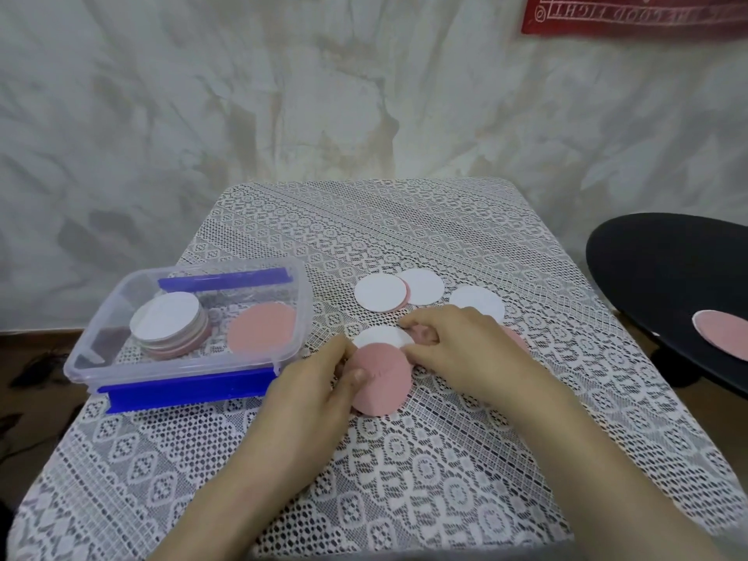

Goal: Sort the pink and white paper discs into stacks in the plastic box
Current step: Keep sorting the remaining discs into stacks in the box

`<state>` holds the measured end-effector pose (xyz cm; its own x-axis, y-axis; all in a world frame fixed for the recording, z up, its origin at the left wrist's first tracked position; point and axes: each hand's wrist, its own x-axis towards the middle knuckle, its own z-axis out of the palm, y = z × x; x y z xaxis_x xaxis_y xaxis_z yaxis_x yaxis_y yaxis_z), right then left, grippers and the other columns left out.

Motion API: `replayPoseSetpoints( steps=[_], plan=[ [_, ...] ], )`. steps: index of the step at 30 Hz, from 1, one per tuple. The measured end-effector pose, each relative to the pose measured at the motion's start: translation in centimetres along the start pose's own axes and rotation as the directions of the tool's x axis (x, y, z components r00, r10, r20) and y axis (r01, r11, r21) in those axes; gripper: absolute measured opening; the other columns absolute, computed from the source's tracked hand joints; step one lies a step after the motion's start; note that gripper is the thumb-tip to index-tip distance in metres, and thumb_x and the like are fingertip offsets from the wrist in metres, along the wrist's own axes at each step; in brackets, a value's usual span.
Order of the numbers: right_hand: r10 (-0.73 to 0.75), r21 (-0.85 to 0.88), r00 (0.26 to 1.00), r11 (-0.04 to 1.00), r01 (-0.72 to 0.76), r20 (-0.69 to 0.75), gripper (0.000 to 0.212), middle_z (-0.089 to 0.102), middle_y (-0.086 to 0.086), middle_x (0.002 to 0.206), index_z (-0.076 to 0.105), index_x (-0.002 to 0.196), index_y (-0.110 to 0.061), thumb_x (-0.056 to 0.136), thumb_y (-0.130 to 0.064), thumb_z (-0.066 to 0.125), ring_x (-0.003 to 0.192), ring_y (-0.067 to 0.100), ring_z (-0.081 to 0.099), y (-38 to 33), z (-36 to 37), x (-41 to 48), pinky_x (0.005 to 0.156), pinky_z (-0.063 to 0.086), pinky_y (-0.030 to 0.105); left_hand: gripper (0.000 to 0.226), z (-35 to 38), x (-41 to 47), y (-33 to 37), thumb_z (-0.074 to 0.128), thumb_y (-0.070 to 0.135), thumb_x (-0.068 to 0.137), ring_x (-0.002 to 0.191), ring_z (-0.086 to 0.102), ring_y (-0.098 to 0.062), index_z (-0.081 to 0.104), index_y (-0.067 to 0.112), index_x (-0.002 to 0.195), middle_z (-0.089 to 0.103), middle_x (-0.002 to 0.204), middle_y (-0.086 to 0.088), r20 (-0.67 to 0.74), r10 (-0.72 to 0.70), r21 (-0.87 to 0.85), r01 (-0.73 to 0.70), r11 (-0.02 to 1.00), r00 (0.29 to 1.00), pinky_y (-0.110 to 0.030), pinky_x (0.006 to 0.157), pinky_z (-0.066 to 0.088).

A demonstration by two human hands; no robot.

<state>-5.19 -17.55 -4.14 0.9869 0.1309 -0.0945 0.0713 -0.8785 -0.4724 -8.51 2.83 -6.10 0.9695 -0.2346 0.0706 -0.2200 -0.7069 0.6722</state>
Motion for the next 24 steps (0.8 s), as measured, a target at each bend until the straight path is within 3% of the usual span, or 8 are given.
replayPoseSetpoints(
  steps=[7, 9, 12, 14, 16, 19, 22, 24],
  plan=[
    [0.03, 0.149, 0.999, 0.989, -0.024, -0.04, 0.018, 0.061, -0.01, 0.08, 0.056, 0.097, -0.029, 0.09, -0.034, 0.072, 0.067, 0.008, 0.057, 0.4, 0.6, 0.5, 0.056, 0.039, 0.024, 0.011, -0.2, -0.1, 0.1, 0.05, 0.039, 0.101, 0.075, 0.059, -0.007, 0.053, 0.031, 0.094, 0.064, 0.084, 0.011, 0.003, -0.009, -0.006, 0.009, 1.0, 1.0, -0.037, 0.074, 0.053],
    [0.051, 0.099, 0.996, 0.994, -0.043, -0.075, 0.016, 0.061, -0.01, 0.082, 0.055, 0.096, -0.027, 0.094, -0.037, 0.066, 0.068, 0.005, 0.055, 0.7, 0.7, 0.3, 0.054, 0.035, 0.025, 0.011, -0.2, -0.2, 0.2, 0.05, 0.04, 0.101, 0.072, 0.059, -0.008, 0.052, 0.032, 0.093, 0.064, 0.082, 0.01, -0.002, -0.013, -0.013, 0.013, 1.0, 1.0, -0.037, 0.073, 0.054],
    [0.058, 0.075, 0.984, 0.996, -0.046, -0.169, 0.014, 0.061, -0.007, 0.08, 0.054, 0.094, -0.024, 0.1, -0.036, 0.057, 0.071, 0.017, 0.059, 1.7, 0.7, 0.0, 0.064, 0.049, 0.035, 0.008, -0.1, -0.2, 0.4, 0.049, 0.041, 0.101, 0.069, 0.061, -0.008, 0.053, 0.035, 0.095, 0.066, 0.083, 0.009, -0.006, -0.025, -0.023, 0.024, 0.999, 1.0, -0.037, 0.071, 0.055],
    [0.059, 0.102, 0.972, 0.994, -0.036, -0.229, 0.014, 0.06, -0.003, 0.08, 0.054, 0.094, -0.02, 0.103, -0.031, 0.052, 0.071, 0.017, 0.057, 2.4, 0.4, -0.3, 0.064, 0.047, 0.035, 0.005, -0.1, -0.2, 0.5, 0.049, 0.04, 0.101, 0.068, 0.062, -0.008, 0.053, 0.037, 0.098, 0.068, 0.082, 0.01, -0.005, -0.029, -0.031, 0.029, 0.999, 1.0, -0.039, 0.07, 0.056],
    [0.078, 0.19, 0.96, 0.981, -0.027, -0.27, 0.02, 0.06, 0.001, 0.08, 0.053, 0.092, -0.016, 0.104, -0.03, 0.049, 0.071, 0.019, 0.056, 3.3, 0.2, -0.5, 0.062, 0.045, 0.035, 0.004, 0.0, -0.1, 0.7, 0.049, 0.038, 0.101, 0.062, 0.062, -0.013, 0.053, 0.037, 0.099, 0.068, 0.075, 0.005, -0.004, -0.032, -0.048, 0.031, 0.998, 0.999, -0.042, 0.066, 0.054],
    [0.099, 0.424, 0.952, 0.905, 0.035, -0.29, 0.032, 0.065, 0.004, 0.081, 0.061, 0.093, -0.015, 0.1, -0.042, 0.044, 0.073, 0.032, 0.06, 4.0, -0.3, -1.0, 0.067, 0.055, 0.05, 0.008, 0.3, 0.0, 1.1, 0.048, 0.033, 0.102, 0.057, 0.061, -0.017, 0.054, 0.037, 0.1, 0.067, 0.066, 0.001, -0.006, -0.036, -0.103, 0.035, 0.994, 0.999, -0.043, 0.06, 0.053],
    [0.01, 0.51, 0.989, 0.858, 0.065, -0.144, 0.026, 0.061, -0.019, 0.063, 0.064, 0.08, -0.03, 0.104, -0.032, 0.053, 0.058, 0.005, 0.053, 4.2, -0.6, -2.1, 0.057, 0.043, 0.027, 0.017, 0.7, 0.1, 1.5, 0.044, 0.027, 0.104, 0.047, 0.055, -0.011, 0.055, 0.039, 0.1, 0.066, 0.062, 0.001, 0.003, -0.046, -0.163, 0.046, 0.986, 0.999, -0.038, 0.051, 0.048],
    [-0.044, 0.486, 0.995, 0.871, 0.08, -0.084, 0.017, 0.068, -0.02, 0.076, 0.067, 0.086, -0.035, 0.101, -0.031, 0.06, 0.067, 0.0, 0.06, 4.3, -0.2, -2.6, 0.063, 0.047, 0.024, 0.023, 1.0, 0.2, 1.8, 0.041, 0.024, 0.105, 0.045, 0.053, -0.009, 0.054, 0.041, 0.1, 0.065, 0.06, -0.005, 0.027, -0.063, -0.229, 0.068, 0.971, 0.998, -0.035, 0.049, 0.047]
  ],
)
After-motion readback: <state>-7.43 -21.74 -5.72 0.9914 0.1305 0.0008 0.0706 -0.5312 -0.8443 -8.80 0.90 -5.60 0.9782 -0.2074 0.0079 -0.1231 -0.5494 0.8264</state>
